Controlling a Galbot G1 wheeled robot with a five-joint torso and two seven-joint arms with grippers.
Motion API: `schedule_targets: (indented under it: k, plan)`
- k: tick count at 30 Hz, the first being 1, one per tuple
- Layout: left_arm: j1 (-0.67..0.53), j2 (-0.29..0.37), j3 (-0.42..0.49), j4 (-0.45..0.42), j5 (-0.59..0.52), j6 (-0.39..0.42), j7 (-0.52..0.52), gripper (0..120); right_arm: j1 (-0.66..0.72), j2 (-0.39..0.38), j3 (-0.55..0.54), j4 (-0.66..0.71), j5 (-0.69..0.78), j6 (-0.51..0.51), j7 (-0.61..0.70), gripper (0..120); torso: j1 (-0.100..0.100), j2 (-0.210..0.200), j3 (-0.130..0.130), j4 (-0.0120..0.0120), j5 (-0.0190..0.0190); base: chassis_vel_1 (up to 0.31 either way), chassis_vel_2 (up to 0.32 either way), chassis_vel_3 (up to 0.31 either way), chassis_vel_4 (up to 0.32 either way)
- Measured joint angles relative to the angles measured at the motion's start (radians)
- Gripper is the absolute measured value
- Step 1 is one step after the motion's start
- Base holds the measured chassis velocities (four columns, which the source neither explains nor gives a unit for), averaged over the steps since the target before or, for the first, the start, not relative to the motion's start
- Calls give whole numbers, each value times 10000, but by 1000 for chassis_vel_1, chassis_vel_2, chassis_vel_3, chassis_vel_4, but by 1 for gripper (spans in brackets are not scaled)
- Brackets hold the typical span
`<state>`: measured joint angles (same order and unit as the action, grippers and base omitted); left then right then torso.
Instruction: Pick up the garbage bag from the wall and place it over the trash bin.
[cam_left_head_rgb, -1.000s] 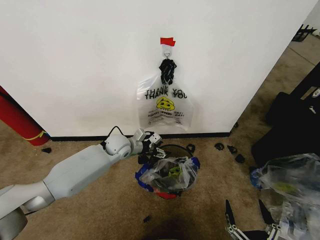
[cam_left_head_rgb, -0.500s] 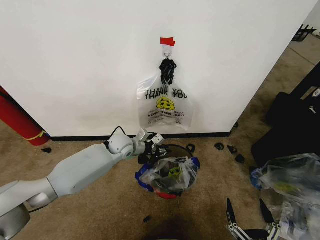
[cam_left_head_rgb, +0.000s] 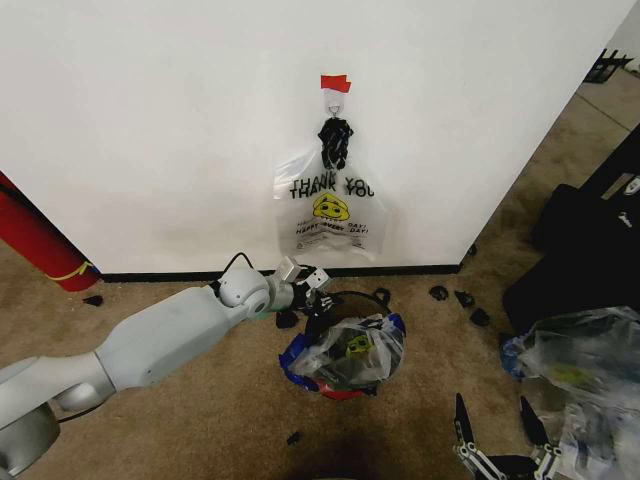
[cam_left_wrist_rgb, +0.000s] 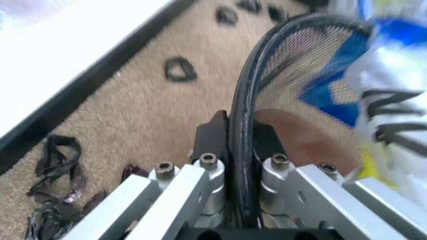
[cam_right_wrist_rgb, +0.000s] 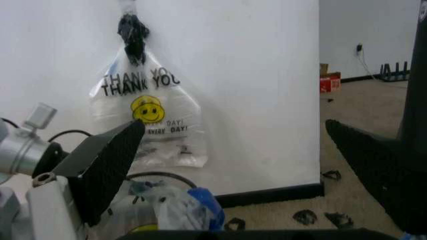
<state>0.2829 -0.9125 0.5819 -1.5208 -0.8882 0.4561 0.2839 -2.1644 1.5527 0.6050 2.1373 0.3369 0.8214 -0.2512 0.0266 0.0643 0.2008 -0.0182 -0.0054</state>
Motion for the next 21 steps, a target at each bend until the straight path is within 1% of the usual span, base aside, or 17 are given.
schedule_targets:
  k: [2, 3, 7, 10, 11, 13, 16, 18, 19, 21]
  plan:
    - [490, 158, -496, -523, -503, 17, -652, 3, 78, -1, 4, -26, 40, -93, 38, 100, 0, 0, 0, 0, 1, 0, 0, 0, 0]
    - [490, 158, -496, -523, -503, 17, -652, 3, 78, -1, 4, -26, 40, -93, 38, 100, 0, 0, 0, 0, 1, 0, 0, 0, 0]
    - [1438, 526, -1307, -1702, -1689, 203, -1935, 3, 265, -43, 23, -61, 79, -341, 175, 100, 0, 0, -1, 0, 2, 0, 0, 0, 0]
    - [2238, 808, -1925, -2441, -2152, 160, -2702, 3, 381, -57, 31, -58, 88, -511, 203, 100, 0, 0, 0, 2, 0, 0, 0, 0, 0]
    - [2238, 808, -1925, -2441, -2152, 160, -2702, 3, 381, -57, 31, -58, 88, -511, 203, 100, 0, 0, 0, 2, 0, 0, 0, 0, 0]
    - [2803, 955, -2526, -2902, -2472, 49, -3251, 3, 451, -65, 25, -49, 94, -601, 216, 100, 0, 0, 0, 2, -2, 0, 0, 0, 0]
    - [3762, 1065, -3664, -3581, -2696, -292, -4147, 3, 519, -120, -6, -46, 94, -712, 229, 100, 0, 0, -1, 0, 0, 0, 0, 0, 0]
    - [4492, 1060, -4455, -4029, -2875, -532, -5010, 3, 570, -170, -24, -54, 93, -765, 253, 100, 0, 0, -1, 1, 0, 0, 0, 0, 0]
    - [4492, 1060, -4455, -4029, -2875, -532, -5010, 3, 570, -170, -24, -54, 93, -765, 253, 100, 0, 0, -1, 1, 0, 0, 0, 0, 0]
    - [5251, 1022, -5038, -4427, -3019, -889, -6066, 3, 613, -245, -41, -85, 93, -806, 286, 100, 0, 0, -1, 3, -1, 0, 0, 0, 0]
